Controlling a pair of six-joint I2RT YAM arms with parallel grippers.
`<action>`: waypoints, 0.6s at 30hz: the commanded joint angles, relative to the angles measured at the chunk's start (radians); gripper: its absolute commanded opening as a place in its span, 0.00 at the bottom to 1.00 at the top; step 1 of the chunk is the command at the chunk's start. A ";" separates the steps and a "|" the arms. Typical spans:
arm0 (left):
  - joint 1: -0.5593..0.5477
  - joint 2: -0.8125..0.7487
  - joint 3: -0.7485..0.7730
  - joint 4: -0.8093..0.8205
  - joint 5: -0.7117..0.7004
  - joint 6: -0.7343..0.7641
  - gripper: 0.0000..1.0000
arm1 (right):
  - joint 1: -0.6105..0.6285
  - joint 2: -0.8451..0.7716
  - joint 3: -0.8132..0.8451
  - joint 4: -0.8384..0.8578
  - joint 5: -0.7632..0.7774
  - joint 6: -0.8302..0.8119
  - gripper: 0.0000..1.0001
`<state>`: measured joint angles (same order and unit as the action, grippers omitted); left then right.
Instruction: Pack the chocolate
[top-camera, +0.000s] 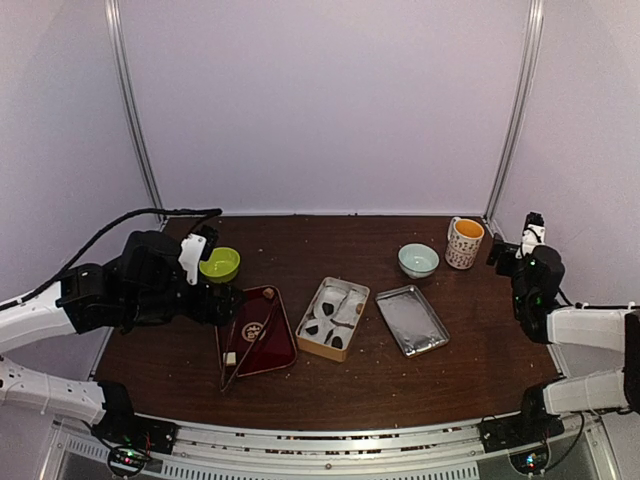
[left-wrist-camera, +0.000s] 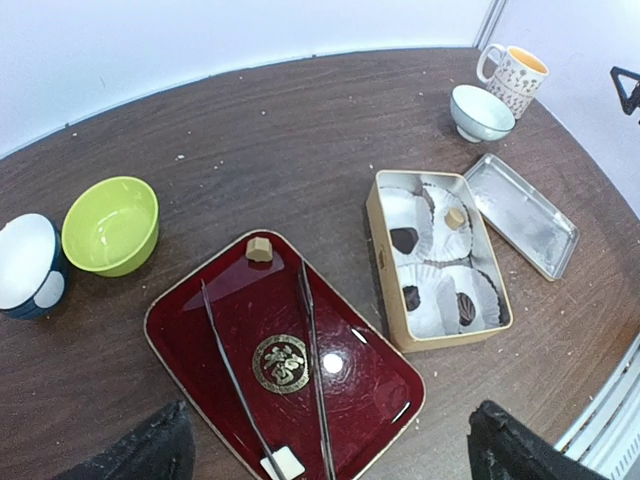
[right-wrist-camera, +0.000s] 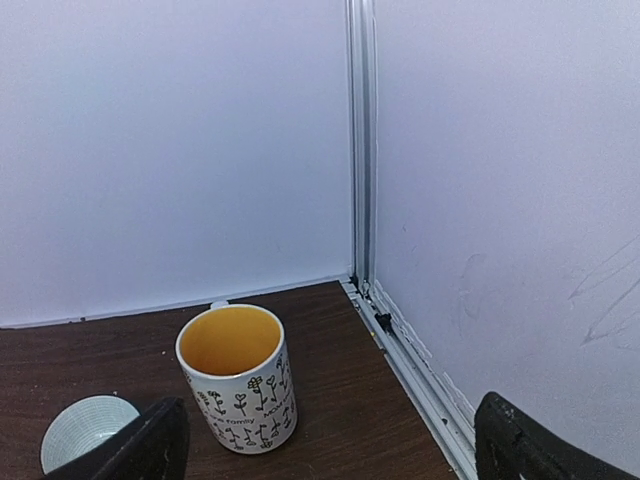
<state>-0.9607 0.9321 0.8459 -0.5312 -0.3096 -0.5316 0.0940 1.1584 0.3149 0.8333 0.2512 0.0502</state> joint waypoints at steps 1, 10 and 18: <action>0.007 0.033 0.021 0.058 0.001 0.031 0.98 | 0.006 -0.095 0.087 -0.303 0.080 0.138 1.00; 0.013 0.117 0.044 0.105 0.062 0.017 0.97 | 0.003 -0.235 0.189 -0.734 -0.016 0.333 1.00; 0.017 0.250 0.103 0.127 0.094 0.002 0.93 | 0.109 -0.269 0.229 -0.936 -0.324 0.317 1.00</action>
<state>-0.9543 1.1172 0.8902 -0.4675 -0.2474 -0.5220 0.1276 0.9016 0.5011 0.0498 0.0849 0.3710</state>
